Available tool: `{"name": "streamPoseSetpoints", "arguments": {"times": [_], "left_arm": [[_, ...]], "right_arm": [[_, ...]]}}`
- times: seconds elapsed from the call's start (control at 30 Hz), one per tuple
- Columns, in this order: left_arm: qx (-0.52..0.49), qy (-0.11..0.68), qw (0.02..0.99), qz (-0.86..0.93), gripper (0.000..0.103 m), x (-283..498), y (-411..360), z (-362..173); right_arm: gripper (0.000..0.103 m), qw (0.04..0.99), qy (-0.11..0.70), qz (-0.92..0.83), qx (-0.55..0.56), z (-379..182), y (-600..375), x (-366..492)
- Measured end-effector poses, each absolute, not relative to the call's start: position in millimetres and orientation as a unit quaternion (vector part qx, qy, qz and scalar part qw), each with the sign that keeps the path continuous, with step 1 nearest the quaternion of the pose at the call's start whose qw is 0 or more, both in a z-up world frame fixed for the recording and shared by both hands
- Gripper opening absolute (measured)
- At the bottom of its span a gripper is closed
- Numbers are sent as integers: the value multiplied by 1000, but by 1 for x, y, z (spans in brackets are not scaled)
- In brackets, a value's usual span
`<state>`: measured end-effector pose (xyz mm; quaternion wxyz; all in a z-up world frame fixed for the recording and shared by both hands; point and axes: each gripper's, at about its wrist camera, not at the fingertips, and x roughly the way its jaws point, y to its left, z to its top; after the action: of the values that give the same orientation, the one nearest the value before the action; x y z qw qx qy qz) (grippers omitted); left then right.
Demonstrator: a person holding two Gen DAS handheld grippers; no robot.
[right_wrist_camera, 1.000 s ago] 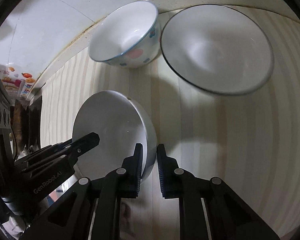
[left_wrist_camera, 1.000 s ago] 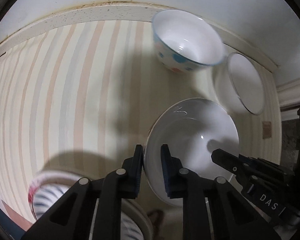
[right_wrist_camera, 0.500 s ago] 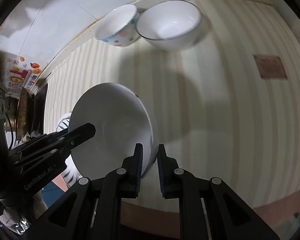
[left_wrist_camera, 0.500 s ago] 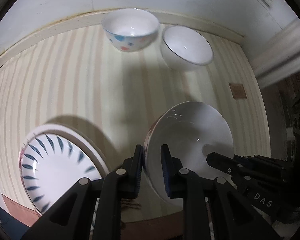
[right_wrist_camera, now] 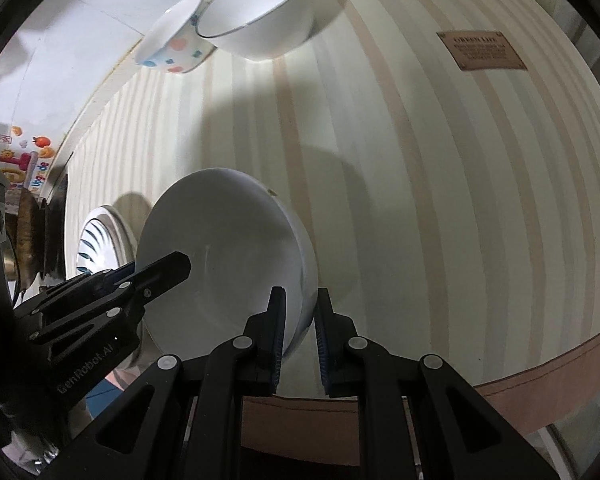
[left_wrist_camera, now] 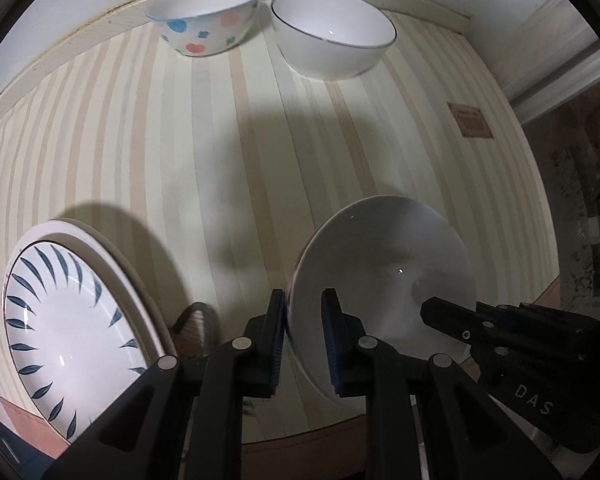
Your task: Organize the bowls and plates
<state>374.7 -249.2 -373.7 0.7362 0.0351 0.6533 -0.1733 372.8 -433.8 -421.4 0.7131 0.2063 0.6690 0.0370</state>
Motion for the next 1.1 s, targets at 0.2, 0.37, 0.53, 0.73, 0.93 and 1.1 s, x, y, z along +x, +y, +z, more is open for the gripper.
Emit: {"name": "streamPoseSetpoints", "arguments": {"times": [0.2, 0.37, 0.53, 0.73, 0.93, 1.1], "left_arm": [[50, 659, 731, -172, 16, 375, -258, -387], [50, 662, 728, -172, 16, 379, -264, -387], [24, 661, 731, -167, 17, 390, -247, -360], [-24, 615, 773, -153, 27, 448, -233, -310], [-41, 620, 772, -135, 30, 525, -249, -321], [-40, 640, 757, -126, 30, 565, -266, -351]], "right_arm": [[16, 711, 672, 32, 207, -428, -438, 368], [16, 706, 675, 36, 211, -430, -439, 369], [16, 699, 674, 40, 235, -413, -456, 369], [34, 734, 632, 38, 248, -360, -492, 399], [44, 754, 598, 39, 269, -356, -514, 480], [44, 756, 594, 38, 274, -379, -509, 545]]}}
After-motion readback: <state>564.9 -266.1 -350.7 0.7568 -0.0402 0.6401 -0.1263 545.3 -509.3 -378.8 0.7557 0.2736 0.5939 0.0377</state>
